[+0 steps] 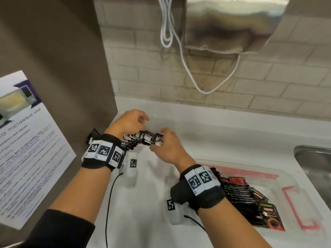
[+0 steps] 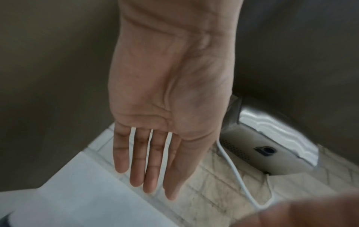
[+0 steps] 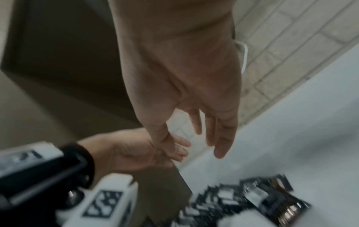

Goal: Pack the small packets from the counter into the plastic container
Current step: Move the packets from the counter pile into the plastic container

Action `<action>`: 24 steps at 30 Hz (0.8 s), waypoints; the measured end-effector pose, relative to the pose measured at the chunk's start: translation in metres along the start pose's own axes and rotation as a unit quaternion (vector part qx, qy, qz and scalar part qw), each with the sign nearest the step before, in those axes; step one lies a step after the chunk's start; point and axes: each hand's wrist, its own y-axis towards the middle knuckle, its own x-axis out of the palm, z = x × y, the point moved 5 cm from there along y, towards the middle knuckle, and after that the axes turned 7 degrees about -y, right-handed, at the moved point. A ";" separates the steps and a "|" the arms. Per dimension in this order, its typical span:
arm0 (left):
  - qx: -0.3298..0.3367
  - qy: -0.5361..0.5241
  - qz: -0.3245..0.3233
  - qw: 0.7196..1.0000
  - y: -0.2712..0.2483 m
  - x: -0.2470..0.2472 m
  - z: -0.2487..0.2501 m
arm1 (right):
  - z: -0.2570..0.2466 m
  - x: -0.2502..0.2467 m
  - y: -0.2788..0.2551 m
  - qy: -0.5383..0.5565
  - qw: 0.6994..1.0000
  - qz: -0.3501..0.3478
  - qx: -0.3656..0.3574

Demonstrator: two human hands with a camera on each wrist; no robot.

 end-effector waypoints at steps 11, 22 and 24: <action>0.012 0.183 -0.127 0.975 0.059 0.037 -0.052 | 0.061 0.069 0.077 -0.194 0.959 0.009 0.205; 0.031 0.318 -0.220 0.922 0.092 0.073 -0.069 | 0.065 0.061 0.089 -0.207 0.958 0.065 0.186; 0.032 0.329 -0.222 0.917 0.092 0.075 -0.073 | 0.061 0.059 0.091 -0.226 0.957 0.052 0.176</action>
